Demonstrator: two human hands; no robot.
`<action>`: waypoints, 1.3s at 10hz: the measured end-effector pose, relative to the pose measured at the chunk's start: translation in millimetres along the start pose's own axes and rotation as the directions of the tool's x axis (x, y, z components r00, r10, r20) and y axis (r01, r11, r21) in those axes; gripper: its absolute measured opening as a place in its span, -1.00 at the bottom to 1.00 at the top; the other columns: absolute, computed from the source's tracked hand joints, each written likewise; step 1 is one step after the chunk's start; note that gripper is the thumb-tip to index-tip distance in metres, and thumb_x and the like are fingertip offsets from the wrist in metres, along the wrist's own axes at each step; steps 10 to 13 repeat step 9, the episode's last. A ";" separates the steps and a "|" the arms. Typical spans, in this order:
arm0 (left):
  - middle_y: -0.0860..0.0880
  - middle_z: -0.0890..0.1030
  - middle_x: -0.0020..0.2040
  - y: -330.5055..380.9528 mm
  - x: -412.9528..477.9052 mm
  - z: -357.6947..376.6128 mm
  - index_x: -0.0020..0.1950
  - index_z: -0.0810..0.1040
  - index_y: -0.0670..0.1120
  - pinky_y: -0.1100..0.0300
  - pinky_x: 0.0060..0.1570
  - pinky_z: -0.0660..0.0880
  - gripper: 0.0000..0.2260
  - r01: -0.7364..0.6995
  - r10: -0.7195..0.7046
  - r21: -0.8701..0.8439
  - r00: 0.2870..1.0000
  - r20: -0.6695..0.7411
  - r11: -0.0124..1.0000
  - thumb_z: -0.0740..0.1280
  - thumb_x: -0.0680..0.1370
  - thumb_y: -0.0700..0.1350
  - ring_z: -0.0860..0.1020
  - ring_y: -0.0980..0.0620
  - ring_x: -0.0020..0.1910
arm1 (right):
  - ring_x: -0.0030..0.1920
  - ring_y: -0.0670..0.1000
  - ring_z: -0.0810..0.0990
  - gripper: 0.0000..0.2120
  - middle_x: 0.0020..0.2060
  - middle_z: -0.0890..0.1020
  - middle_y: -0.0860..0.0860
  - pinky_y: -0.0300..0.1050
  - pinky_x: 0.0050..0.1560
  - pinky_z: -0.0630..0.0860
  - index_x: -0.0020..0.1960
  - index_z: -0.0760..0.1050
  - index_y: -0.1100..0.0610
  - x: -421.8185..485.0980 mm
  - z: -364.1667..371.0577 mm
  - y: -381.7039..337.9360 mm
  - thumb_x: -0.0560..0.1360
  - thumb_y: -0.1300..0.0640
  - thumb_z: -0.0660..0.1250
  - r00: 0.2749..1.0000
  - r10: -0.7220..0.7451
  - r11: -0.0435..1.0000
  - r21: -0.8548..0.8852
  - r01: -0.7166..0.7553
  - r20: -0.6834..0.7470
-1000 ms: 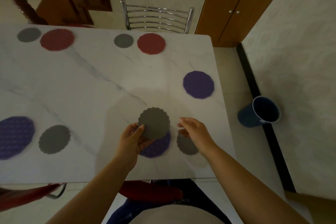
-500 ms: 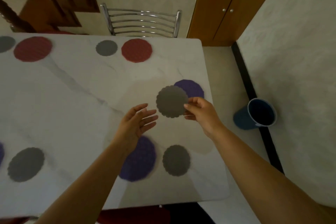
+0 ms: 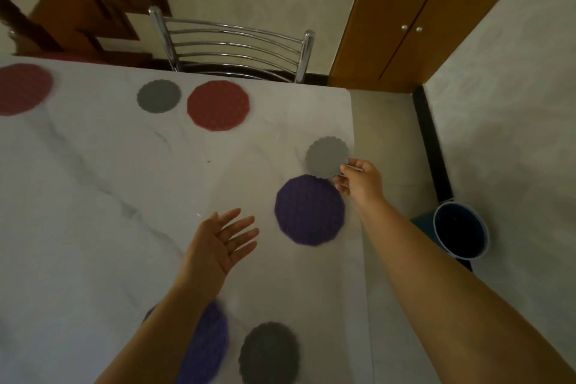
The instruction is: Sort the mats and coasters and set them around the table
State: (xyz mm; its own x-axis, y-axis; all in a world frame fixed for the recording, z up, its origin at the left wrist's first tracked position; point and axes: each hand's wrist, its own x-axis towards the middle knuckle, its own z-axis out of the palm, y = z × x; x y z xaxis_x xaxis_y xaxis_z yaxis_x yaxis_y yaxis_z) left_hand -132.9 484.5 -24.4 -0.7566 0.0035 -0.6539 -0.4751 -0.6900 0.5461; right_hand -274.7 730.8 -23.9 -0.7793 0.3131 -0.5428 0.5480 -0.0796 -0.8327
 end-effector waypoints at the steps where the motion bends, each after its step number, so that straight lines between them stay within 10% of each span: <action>1: -0.18 0.69 0.05 -7.1 12.7 -2.8 0.20 0.52 -0.13 0.02 -0.10 0.65 -0.61 0.020 -0.021 -0.026 1.000 -0.022 0.999 0.04 0.63 0.07 0.68 -0.15 -0.03 | -0.57 -0.16 0.53 -0.91 -0.28 0.55 0.08 -0.31 -0.59 0.45 -0.05 0.44 0.15 25.3 12.0 2.2 0.51 0.32 0.28 1.000 -0.006 1.000 -0.026 0.006 -0.012; 3: -0.16 0.71 0.00 -21.2 25.3 -4.4 0.18 0.52 -0.13 0.01 -0.11 0.64 -0.61 0.026 -0.028 -0.038 0.998 -0.054 0.999 0.03 0.63 0.07 0.69 -0.13 -0.06 | -0.36 0.04 0.62 -0.80 -0.24 0.64 0.11 0.02 -0.25 0.60 0.09 0.51 0.25 49.7 20.3 9.7 0.48 0.25 0.32 0.978 -0.169 0.933 -0.340 0.120 -0.119; 5: -0.15 0.71 -0.03 -29.3 23.6 -1.1 0.16 0.52 -0.13 0.01 -0.13 0.63 -0.63 0.029 -0.032 -0.043 0.996 -0.081 0.999 0.02 0.64 0.04 0.69 -0.12 -0.10 | 0.06 0.13 0.60 -0.76 0.03 0.66 0.13 -0.08 0.05 0.46 0.09 0.54 0.20 49.4 18.4 9.1 0.45 0.14 0.37 0.955 -0.289 0.774 -0.602 0.196 -0.061; 13: -0.14 0.71 0.00 -4.7 -25.0 -17.1 0.16 0.53 -0.13 0.06 -0.19 0.65 -0.63 -0.033 0.030 -0.055 0.998 -0.059 0.998 0.02 0.65 0.02 0.69 -0.14 -0.07 | 0.02 0.17 0.60 -0.75 -0.01 0.64 0.14 0.09 0.09 0.51 0.05 0.53 0.19 -28.4 39.6 6.1 0.53 0.08 0.17 0.965 -0.261 0.854 -0.457 0.247 0.034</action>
